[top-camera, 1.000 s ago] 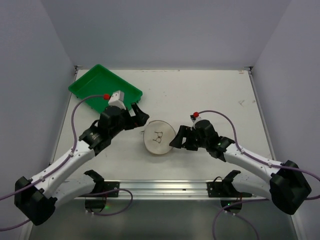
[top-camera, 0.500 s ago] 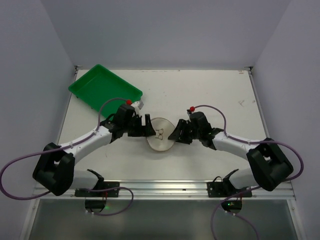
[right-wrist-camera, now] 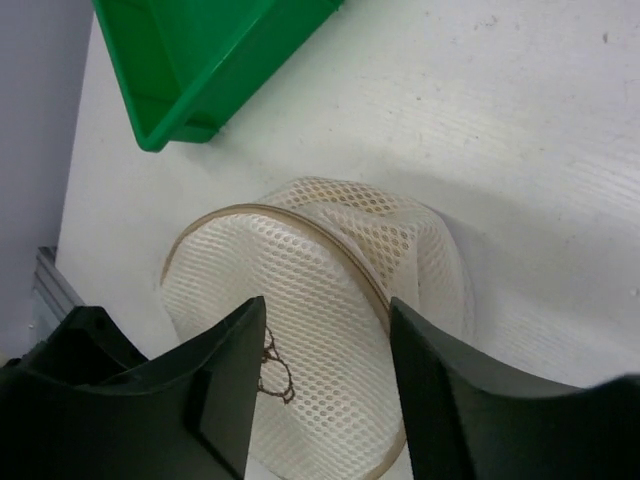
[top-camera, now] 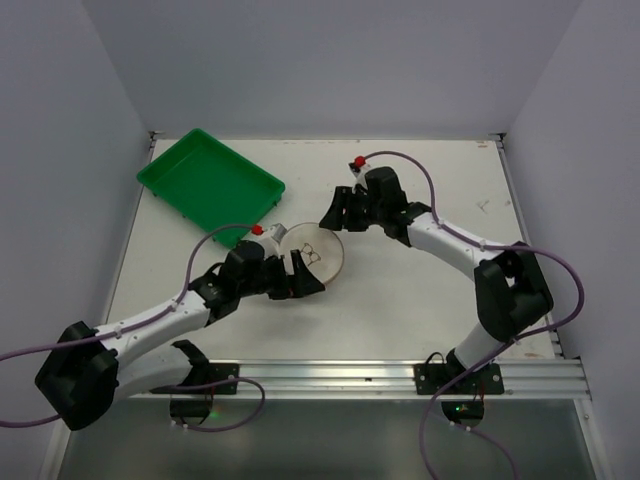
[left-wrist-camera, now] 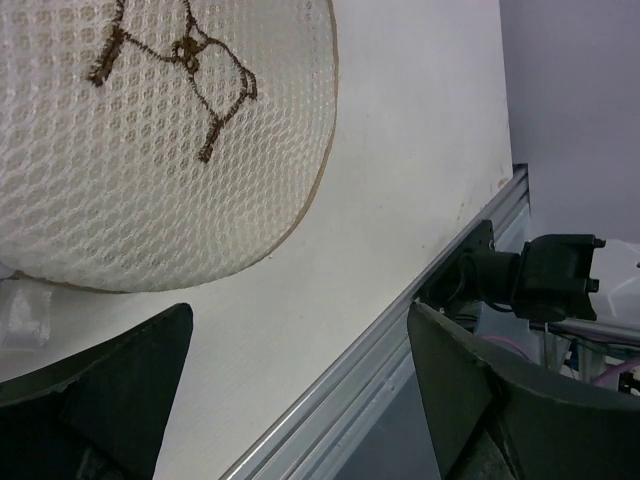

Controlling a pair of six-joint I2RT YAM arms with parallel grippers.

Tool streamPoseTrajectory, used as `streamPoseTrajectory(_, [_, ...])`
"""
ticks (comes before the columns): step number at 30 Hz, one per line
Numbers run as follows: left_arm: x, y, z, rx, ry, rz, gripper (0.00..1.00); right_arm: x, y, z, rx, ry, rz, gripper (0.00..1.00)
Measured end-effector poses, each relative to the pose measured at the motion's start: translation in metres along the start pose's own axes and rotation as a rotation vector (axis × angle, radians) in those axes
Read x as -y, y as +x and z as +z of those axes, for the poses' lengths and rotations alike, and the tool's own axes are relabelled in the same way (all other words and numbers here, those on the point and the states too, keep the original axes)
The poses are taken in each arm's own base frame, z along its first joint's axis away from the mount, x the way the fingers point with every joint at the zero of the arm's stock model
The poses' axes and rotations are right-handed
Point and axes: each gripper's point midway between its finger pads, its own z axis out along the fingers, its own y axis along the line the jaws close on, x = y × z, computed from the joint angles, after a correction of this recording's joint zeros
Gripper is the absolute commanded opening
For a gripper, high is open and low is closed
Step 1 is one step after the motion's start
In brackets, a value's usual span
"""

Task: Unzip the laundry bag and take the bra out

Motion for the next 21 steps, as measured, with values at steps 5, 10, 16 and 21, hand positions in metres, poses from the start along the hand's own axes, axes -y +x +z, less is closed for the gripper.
streamPoseTrajectory(5, [-0.001,-0.013,-0.015,0.078,-0.062,-0.014,1.00,0.011,0.001,-0.018,0.002,0.080,-0.064,0.84])
streamPoseTrajectory(10, [0.012,-0.068,-0.049,0.245,-0.173,0.049,1.00,0.002,-0.012,-0.075,0.126,0.118,-0.119,0.87])
streamPoseTrajectory(16, [-0.008,-0.120,-0.061,0.337,-0.266,0.123,0.97,-0.013,0.000,-0.127,0.238,0.063,-0.149,0.86])
streamPoseTrajectory(21, [-0.054,-0.128,-0.028,0.185,-0.351,0.149,0.90,-0.003,0.047,-0.125,0.164,0.044,-0.142,0.86])
